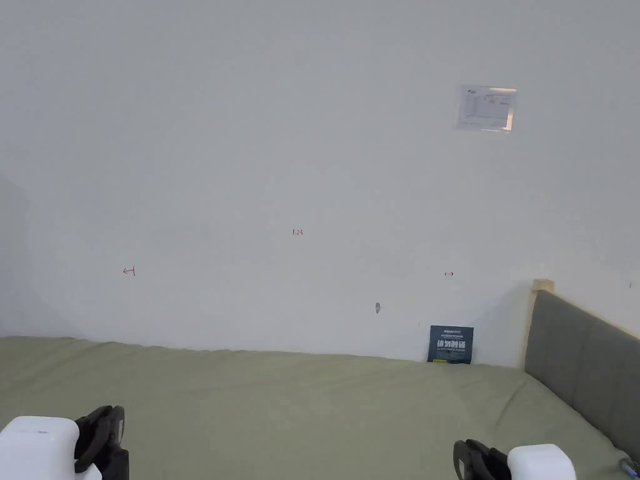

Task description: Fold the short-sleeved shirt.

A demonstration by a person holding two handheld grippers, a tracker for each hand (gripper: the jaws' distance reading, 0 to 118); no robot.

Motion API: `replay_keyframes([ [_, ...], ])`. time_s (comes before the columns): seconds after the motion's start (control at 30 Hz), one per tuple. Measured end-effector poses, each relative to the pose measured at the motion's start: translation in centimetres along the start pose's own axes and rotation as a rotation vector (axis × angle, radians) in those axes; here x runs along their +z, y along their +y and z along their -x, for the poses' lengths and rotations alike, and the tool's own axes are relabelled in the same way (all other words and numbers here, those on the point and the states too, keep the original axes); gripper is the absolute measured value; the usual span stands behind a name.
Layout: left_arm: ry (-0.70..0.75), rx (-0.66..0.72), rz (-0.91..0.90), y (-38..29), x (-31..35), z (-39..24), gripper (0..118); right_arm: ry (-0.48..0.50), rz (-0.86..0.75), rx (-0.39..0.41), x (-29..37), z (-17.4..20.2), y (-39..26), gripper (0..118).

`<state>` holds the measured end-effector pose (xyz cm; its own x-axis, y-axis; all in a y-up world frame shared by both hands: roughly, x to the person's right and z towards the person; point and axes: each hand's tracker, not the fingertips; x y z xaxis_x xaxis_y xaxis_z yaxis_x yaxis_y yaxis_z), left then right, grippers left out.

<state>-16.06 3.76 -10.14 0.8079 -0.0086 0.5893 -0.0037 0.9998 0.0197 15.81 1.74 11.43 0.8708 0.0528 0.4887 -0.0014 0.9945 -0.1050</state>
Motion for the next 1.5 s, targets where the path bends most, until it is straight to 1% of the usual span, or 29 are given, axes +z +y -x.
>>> replay_keyframes([
  [0.07,-0.019,-0.017,0.008,0.0,-0.1,-0.3,6,0.0,-0.007,-0.014,0.0,0.2,-0.3,13],
  [0.1,-0.026,-0.021,0.009,0.0,-0.2,-0.5,6,-0.001,-0.01,-0.02,0.1,0.2,-0.5,23],
  [0.17,-0.035,-0.036,0.018,0.0,-0.3,-0.8,7,-0.001,-0.015,-0.02,0.0,0.5,-0.6,48],
  [0.2,-0.036,-0.039,0.02,-0.1,-0.3,-0.9,15,-0.001,-0.012,-0.02,0.0,0.6,-0.5,66],
  [0.23,-0.034,-0.044,0.016,-0.2,-0.3,-1.1,25,0.006,-0.006,-0.021,0.0,0.6,-0.5,79],
  [0.27,-0.038,-0.044,0.014,-0.2,-0.3,-1.1,41,0.022,-0.001,-0.022,0.0,0.7,-0.5,94],
  [0.3,-0.039,-0.042,0.014,-0.2,-0.3,-1.2,75,0.031,0.0,-0.022,0.0,0.7,-0.5,109],
  [0.33,-0.039,-0.038,0.015,-0.2,-0.4,-1.2,98,0.037,0.001,-0.021,0.0,0.8,-0.6,116],
  [0.37,-0.04,-0.037,0.013,-0.2,-0.3,-1.4,109,0.031,0.0,-0.016,0.1,1.1,-0.6,117],
  [0.4,-0.042,-0.038,0.003,-0.3,-0.2,-1.5,116,0.023,-0.005,-0.005,0.2,1.2,-0.5,117],
  [0.43,-0.045,-0.043,-0.011,-0.4,0.1,-1.6,118,0.017,-0.004,0.01,0.2,1.4,-0.4,117],
  [0.5,-0.045,-0.05,-0.022,-0.6,0.1,-1.8,118,0.022,-0.006,0.035,0.2,1.7,-0.1,117],
  [0.6,-0.045,-0.078,-0.001,-0.7,-0.2,-2.2,118,0.01,0.008,0.035,0.1,2.2,0.7,117],
  [0.7,-0.056,-0.081,0.011,-1.0,-0.3,-2.3,118,-0.014,0.029,-0.001,0.0,2.4,1.3,117],
  [0.77,-0.068,-0.074,0.018,-1.3,-0.3,-2.5,118,0.013,0.034,-0.04,0.2,2.2,1.3,117],
  [0.83,-0.061,-0.08,0.027,-1.5,-0.6,-2.8,118,0.024,0.024,-0.06,0.6,2.1,1.3,117],
  [0.9,-0.06,-0.088,0.03,-1.8,-0.8,-2.9,118,0.009,0.023,-0.073,0.7,2.3,1.5,117],
  [0.97,-0.057,-0.084,0.038,-1.9,-0.9,-2.9,118,-0.027,0.049,-0.075,0.7,2.6,1.8,117],
  [1.07,-0.061,-0.053,0.04,-2.1,-0.9,-2.6,118,-0.085,0.029,-0.051,1.1,3.2,2.0,117],
  [1.17,-0.048,-0.035,0.033,-2.4,-0.9,-2.4,118,-0.079,-0.002,-0.051,1.8,3.3,2.3,117],
  [1.27,-0.042,-0.025,0.031,-2.6,-0.7,-2.1,118,-0.005,-0.005,-0.13,2.1,2.7,2.5,117],
  [1.37,-0.042,-0.015,0.031,-2.5,-0.5,-1.8,118,0.042,0.02,-0.196,2.0,2.0,2.7,117],
  [1.43,-0.042,-0.011,0.031,-2.3,-0.4,-1.7,118,0.052,0.04,-0.222,1.8,1.5,2.6,117],
  [1.5,-0.041,-0.01,0.027,-2.1,-0.4,-1.6,118,0.026,0.063,-0.23,1.7,1.3,2.6,117],
])
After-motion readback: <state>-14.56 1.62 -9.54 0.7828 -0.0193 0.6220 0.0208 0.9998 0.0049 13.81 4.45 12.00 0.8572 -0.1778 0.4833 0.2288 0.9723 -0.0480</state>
